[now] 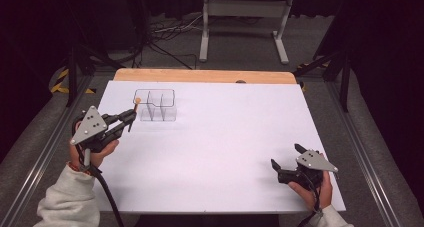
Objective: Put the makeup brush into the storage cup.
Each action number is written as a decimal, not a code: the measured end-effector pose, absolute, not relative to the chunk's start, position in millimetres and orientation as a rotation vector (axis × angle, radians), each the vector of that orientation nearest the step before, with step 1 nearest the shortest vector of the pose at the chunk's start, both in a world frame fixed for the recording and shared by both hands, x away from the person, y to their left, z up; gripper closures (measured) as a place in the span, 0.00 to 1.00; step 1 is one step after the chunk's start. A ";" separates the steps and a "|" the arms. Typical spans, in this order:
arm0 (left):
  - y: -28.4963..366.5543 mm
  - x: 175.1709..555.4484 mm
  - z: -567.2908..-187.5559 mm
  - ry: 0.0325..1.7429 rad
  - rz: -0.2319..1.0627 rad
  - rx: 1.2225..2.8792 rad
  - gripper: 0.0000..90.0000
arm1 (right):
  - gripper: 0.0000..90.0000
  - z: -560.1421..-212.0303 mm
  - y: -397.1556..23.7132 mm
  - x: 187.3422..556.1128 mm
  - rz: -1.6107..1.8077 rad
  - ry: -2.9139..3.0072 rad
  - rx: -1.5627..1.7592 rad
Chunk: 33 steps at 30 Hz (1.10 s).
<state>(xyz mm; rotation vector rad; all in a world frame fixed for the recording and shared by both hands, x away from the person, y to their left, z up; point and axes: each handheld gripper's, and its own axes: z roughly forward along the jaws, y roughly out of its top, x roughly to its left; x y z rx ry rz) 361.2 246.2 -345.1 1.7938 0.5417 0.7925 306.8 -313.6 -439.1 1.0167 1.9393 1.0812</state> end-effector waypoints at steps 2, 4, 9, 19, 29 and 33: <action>247.6 361.7 -343.2 0.565 0.797 1.763 0.92 | 0.07 -439.0 -313.5 306.8 1.086 1.939 1.014; 247.9 362.5 -341.1 0.576 0.813 1.742 0.92 | 0.07 -439.1 -313.5 306.7 1.087 1.940 1.012; 246.0 367.4 -337.6 0.607 0.817 1.703 0.92 | 0.07 -439.1 -313.6 306.9 1.084 1.939 1.015; 240.6 382.4 -335.0 0.671 0.841 1.614 0.92 | 0.07 -439.1 -313.7 307.0 1.078 1.938 1.016; 232.0 403.7 -335.6 0.697 0.847 1.583 0.92 | 0.07 -439.4 -314.0 307.3 1.078 1.937 1.018; 227.9 412.2 -338.6 0.713 0.841 1.583 0.92 | 0.07 -439.3 -313.7 307.2 1.077 1.939 1.015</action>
